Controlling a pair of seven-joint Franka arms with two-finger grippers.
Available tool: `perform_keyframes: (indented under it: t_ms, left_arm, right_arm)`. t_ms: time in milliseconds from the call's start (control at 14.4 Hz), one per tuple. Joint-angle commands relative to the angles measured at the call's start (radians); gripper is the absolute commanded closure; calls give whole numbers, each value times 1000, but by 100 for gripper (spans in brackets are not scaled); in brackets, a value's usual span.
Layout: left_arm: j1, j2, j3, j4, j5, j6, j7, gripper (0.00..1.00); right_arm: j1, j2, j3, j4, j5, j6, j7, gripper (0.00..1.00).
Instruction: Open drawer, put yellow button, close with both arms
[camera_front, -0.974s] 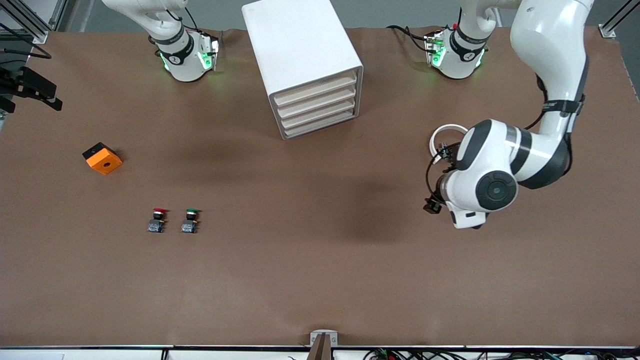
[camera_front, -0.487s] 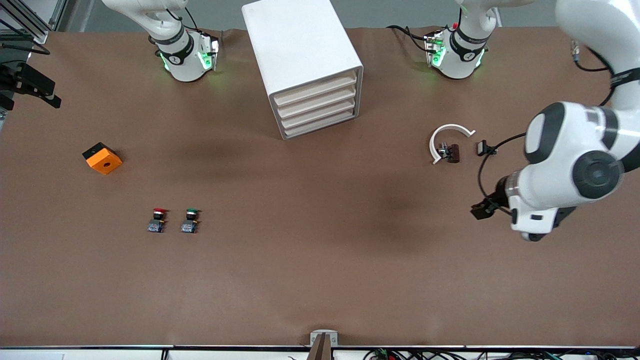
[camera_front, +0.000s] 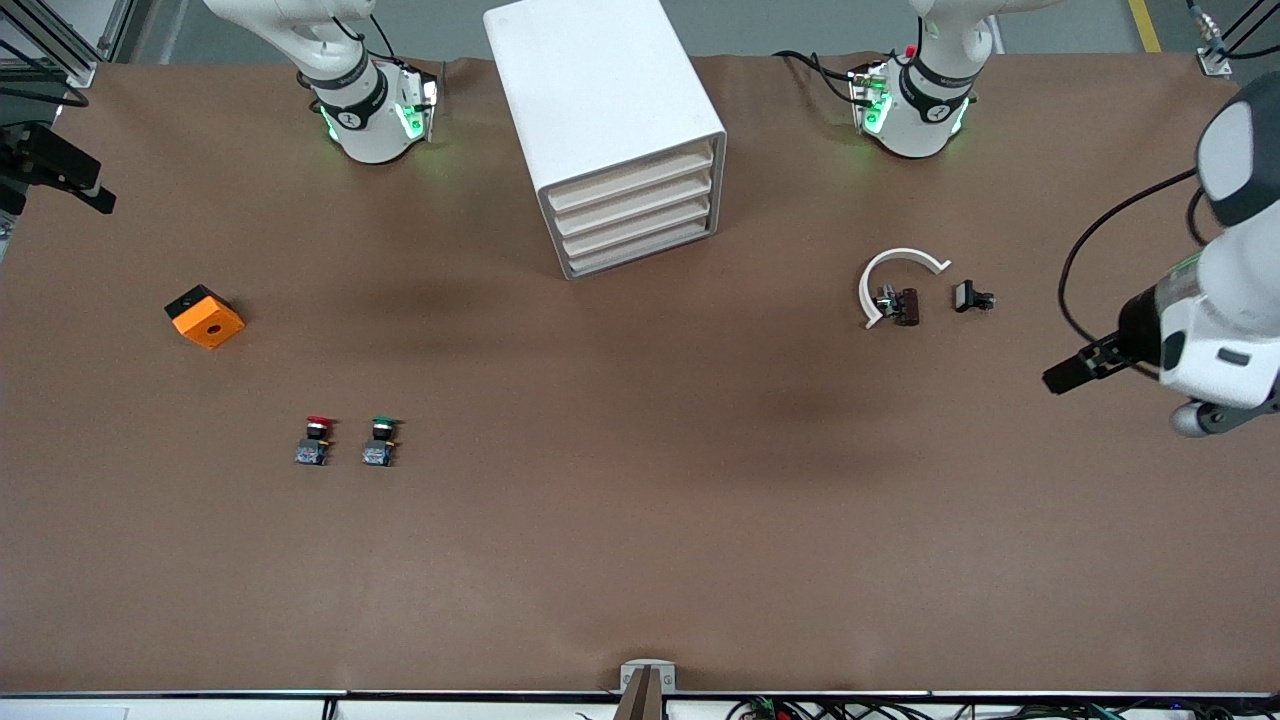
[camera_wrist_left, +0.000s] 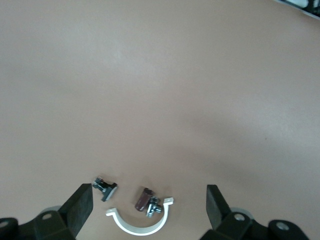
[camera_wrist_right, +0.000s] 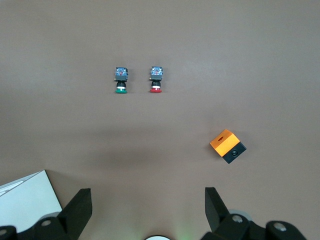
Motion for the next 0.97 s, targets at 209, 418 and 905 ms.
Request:
perform_keyframes:
  t_ms: [209, 418, 905]
  left_arm:
    - [18, -168, 28, -40, -31, -83, 357, 0]
    - [-59, -291, 91, -126, -31, -113, 414, 0]
    - [-56, -359, 115, -186, -98, -117, 408, 0]
  right_arm:
    - [5, -26, -4, -18, 16, 15, 43, 0]
    - [5, -27, -4, -19, 8, 15, 40, 0]
    - [-6, -39, -4, -22, 8, 1, -18, 0]
